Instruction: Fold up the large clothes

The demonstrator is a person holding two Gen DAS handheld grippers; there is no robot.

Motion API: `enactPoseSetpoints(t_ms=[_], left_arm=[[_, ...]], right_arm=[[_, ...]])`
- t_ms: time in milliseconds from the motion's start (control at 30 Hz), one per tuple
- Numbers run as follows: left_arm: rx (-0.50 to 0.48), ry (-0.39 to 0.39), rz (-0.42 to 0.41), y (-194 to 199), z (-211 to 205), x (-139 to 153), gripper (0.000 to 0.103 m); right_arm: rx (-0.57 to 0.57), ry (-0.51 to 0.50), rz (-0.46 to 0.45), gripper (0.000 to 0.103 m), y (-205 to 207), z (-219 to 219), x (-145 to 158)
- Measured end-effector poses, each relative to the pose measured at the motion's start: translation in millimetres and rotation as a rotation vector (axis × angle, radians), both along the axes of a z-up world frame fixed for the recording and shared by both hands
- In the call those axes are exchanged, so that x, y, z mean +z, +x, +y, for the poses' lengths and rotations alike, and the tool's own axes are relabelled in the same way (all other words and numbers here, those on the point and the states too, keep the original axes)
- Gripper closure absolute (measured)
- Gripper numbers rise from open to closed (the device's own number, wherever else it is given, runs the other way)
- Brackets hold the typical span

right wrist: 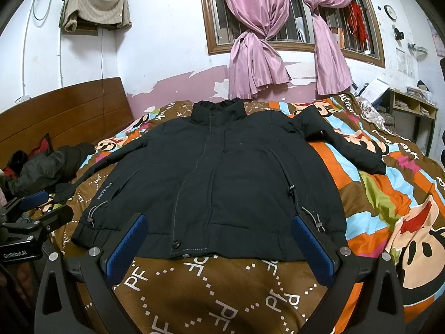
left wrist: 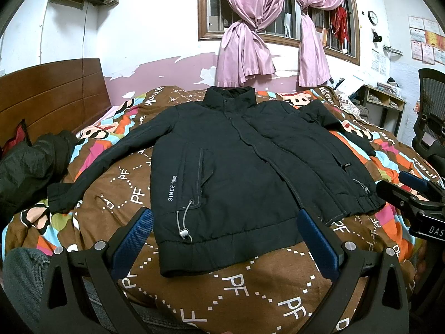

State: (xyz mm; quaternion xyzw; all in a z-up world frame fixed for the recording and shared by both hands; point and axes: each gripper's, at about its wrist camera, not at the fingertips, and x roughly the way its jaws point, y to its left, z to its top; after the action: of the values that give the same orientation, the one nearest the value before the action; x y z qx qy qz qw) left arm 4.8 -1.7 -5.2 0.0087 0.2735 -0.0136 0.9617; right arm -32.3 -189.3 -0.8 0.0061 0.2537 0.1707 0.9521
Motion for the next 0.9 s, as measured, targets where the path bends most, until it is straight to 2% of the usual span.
enactPoseSetpoints(t_ms=[900], left_arm=[[-0.003,0.000,0.001,-0.4,-0.4,-0.3,0.002]], right_arm=[[-0.001,0.003,0.008,0.000,2.3,-0.8,0.6]])
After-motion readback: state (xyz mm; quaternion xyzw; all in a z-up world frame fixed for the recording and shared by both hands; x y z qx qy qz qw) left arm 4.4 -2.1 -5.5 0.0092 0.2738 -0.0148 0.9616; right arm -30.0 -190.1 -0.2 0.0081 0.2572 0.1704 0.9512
